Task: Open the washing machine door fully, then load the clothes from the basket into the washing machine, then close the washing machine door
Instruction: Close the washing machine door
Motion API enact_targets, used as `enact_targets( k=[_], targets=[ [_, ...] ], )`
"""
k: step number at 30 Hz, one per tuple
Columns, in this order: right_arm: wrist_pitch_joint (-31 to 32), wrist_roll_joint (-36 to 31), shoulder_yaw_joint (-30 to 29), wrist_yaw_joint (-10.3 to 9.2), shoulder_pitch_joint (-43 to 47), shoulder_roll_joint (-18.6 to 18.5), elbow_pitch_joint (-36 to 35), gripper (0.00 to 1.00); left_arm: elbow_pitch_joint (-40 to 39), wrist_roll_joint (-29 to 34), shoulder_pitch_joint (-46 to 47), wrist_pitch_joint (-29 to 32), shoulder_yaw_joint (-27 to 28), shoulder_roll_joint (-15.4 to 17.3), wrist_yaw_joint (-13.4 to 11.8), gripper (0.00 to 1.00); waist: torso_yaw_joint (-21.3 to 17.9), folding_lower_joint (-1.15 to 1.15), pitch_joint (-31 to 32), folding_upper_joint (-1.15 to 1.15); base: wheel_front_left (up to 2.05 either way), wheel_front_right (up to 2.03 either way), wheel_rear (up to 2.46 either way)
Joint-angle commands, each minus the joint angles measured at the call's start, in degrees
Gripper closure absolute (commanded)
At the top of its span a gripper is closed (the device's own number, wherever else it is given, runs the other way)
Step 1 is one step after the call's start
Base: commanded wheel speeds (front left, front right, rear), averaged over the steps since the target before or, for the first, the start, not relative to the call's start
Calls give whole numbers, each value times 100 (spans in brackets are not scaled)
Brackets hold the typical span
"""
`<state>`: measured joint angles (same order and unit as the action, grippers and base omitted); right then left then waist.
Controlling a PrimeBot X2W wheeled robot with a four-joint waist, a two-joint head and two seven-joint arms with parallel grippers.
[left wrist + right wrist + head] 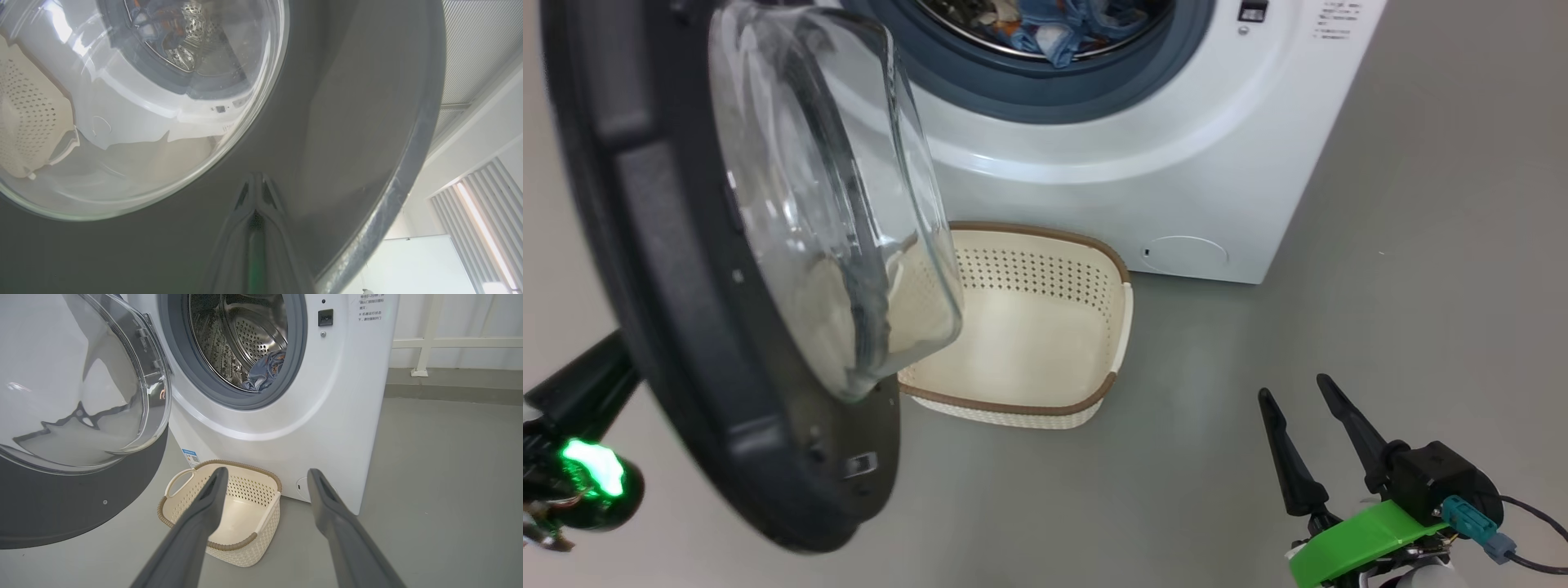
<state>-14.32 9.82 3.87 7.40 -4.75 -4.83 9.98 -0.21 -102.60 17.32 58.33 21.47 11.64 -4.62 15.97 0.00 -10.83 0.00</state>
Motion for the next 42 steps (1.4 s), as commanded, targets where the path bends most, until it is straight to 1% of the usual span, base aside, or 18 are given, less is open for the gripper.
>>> enact_targets(
  k=[1, 7, 13, 20, 27, 33, 42],
  targets=[
    [-68, 58, 136, 9, -167, 56, -126, 0, -442, -43, 120, 157, 0, 153, -65, 100, -171, 0, -41, 0, 0, 0, 0],
    [-68, 88, 138, 9, -194, 116, -118, 0, -702, 35, 265, 108, -239, 1, -179, 100, -403, 0, -55, 0, 0, 0, 0],
    [-68, 116, 123, 9, -255, 164, -156, 0, -724, 260, 473, -138, -390, -164, -106, 100, -801, 0, -104, 0, 0, 0, 0],
    [-68, 147, 53, 9, -253, 187, -204, 0, -548, 499, 672, -381, -403, -197, 44, 100, -1303, 0, -188, 0, 0, 0, 0],
    [-68, 284, 62, 9, -297, 193, -253, 0, -327, 823, 989, -716, -402, -198, 281, 100, -1695, 0, -337, 0, 0, 0, 0],
    [-68, 358, 56, 9, -349, 194, -288, 0, 85, 1046, 1366, -1054, -340, -191, 453, 100, -1935, 0, -459, 0, 0, 0, 0],
    [-68, 437, 71, 9, -441, 194, -333, 0, 830, 1338, 2048, -1585, -202, -100, 630, 100, -2201, 0, -673, 0, 0, 0, 0]
  ],
)
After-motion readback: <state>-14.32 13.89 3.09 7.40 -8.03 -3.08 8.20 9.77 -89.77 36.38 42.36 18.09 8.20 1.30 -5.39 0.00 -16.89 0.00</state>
